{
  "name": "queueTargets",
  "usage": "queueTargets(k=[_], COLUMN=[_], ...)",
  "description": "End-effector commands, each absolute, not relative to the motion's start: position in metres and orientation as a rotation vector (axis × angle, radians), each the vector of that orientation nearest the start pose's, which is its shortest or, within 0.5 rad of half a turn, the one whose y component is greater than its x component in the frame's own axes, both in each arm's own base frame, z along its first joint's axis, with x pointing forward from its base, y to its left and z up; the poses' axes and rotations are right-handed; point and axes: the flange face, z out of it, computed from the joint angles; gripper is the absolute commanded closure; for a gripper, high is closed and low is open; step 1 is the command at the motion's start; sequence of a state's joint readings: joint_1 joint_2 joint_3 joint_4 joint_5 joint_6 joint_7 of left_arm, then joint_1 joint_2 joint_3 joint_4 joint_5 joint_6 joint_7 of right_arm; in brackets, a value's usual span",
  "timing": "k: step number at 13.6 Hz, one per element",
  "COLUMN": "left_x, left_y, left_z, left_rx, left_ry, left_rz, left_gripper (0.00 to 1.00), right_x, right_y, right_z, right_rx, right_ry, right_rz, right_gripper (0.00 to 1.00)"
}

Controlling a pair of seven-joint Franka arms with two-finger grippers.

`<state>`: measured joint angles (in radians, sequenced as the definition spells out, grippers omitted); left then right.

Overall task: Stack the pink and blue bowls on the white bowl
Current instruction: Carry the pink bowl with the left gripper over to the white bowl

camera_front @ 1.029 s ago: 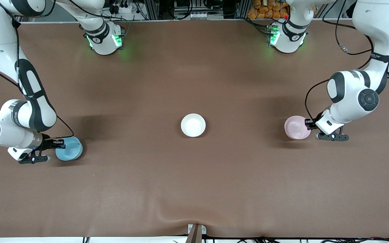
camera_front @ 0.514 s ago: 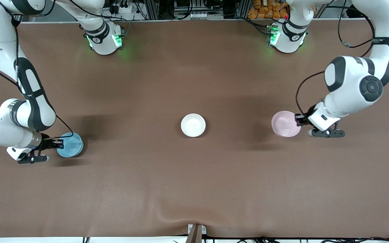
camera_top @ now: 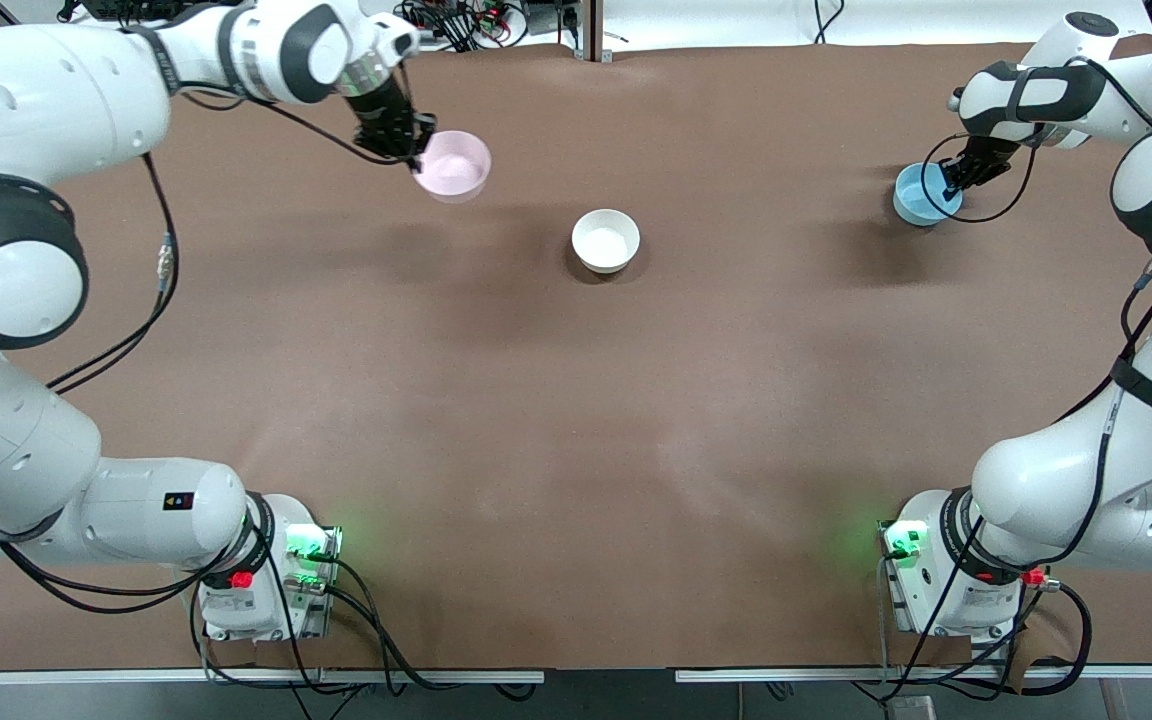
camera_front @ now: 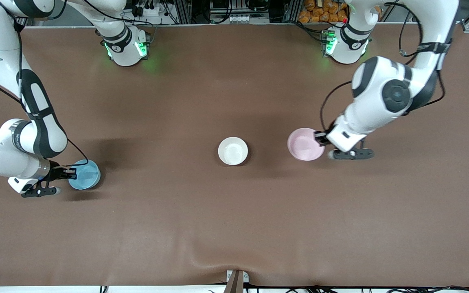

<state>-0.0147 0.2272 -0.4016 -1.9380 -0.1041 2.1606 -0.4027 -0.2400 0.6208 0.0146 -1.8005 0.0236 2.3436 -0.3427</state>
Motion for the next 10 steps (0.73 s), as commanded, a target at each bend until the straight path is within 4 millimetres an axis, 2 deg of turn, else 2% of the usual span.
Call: queueTargets(k=[1,3,7,10], left_x=[0.553,0.555,0.562,0.559], left_y=[-0.284,-0.309,-0.367,-0.408], left_z=[0.379,0.374,0.358,0.337], left_rx=[-3.323,-3.335,-3.363,-3.393], left_ry=[-0.126,-0.147,-0.258,-0.311], left_rz=[0.131,0.145,0.160,0.171], left_gripper=[1.00,1.00,1.00,1.00], right_x=[0.623,0.623,0.644,0.655], right_y=[-0.150,-0.149,-0.146,-0.140], right_z=[0.195,0.203,0.253,0.278], right_rx=[-3.079,-3.058,-2.970,-2.933], right_ry=[-0.168,-0.173,-0.151,-0.158], right_rz=[0.087,0.130,0.199,0.213], right_gripper=[1.00,1.00,1.00,1.00])
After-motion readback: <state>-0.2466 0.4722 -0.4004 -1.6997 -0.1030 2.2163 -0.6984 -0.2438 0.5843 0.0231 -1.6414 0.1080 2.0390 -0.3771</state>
